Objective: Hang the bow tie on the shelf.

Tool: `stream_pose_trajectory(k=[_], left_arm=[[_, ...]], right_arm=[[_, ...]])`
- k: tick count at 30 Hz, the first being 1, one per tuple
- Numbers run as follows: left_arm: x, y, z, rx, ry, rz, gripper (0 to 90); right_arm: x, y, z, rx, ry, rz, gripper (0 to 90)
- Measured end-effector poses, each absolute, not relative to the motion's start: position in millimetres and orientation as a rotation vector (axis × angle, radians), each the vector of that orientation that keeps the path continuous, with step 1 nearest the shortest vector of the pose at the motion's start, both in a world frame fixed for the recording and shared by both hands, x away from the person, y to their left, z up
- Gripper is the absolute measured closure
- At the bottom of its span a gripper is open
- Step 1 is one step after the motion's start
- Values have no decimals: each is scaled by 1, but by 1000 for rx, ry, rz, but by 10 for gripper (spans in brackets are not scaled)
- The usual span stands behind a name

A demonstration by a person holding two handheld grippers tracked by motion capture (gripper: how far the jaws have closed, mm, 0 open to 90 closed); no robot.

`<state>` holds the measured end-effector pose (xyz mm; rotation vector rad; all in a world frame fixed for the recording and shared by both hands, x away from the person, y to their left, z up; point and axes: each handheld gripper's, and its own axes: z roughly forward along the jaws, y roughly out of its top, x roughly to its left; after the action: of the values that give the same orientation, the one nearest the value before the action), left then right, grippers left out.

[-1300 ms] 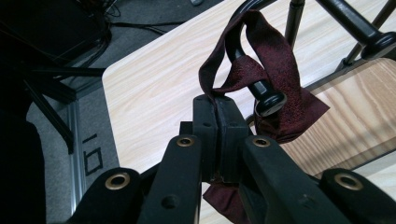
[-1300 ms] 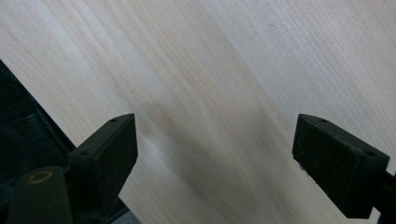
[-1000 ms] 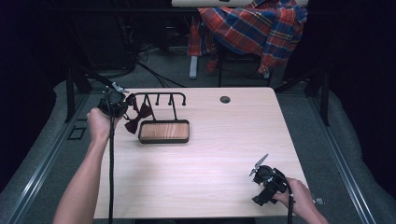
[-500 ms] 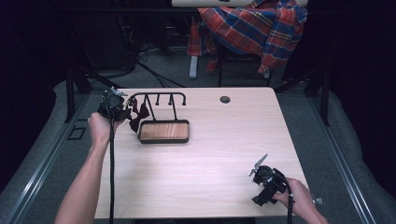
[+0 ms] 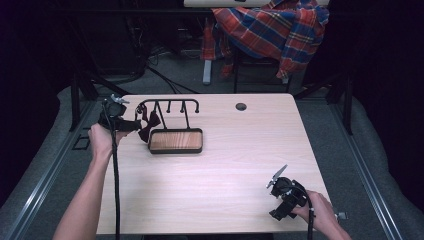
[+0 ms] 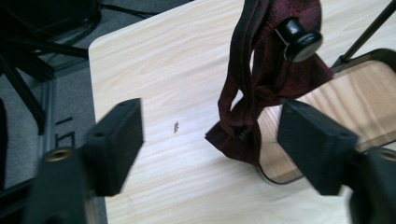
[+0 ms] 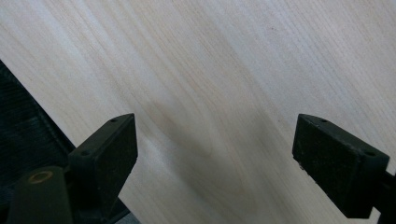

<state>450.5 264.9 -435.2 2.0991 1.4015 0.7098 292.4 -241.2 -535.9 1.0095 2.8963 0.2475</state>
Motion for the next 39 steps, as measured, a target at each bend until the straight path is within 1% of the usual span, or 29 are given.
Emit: stream_pose_trajectory(k=[1,3,10,14,22,29,39], left_arm=[[446,266,-433,2093,1393,707,181],[441,267,-431,2098,1383,705,161],[425,269,-425,2098,1391,700,143],[412,268,-423,2100,1405,670,121],[382,259,-424,2163,1352,664,92],[357,250,-434,2221,1323,666,67],[328,247,-460,2296,1332,638,8]], right_arm=[[293,-242,-536,1007,2904,248,138],[292,-241,-536,1018,2894,260,137],[292,-241,-535,1015,2901,258,137],[293,-241,-535,1011,2899,244,137],[292,-240,-535,1020,2890,254,137],[292,-240,-536,1025,2889,254,137],[291,-239,-536,1030,2886,271,137]])
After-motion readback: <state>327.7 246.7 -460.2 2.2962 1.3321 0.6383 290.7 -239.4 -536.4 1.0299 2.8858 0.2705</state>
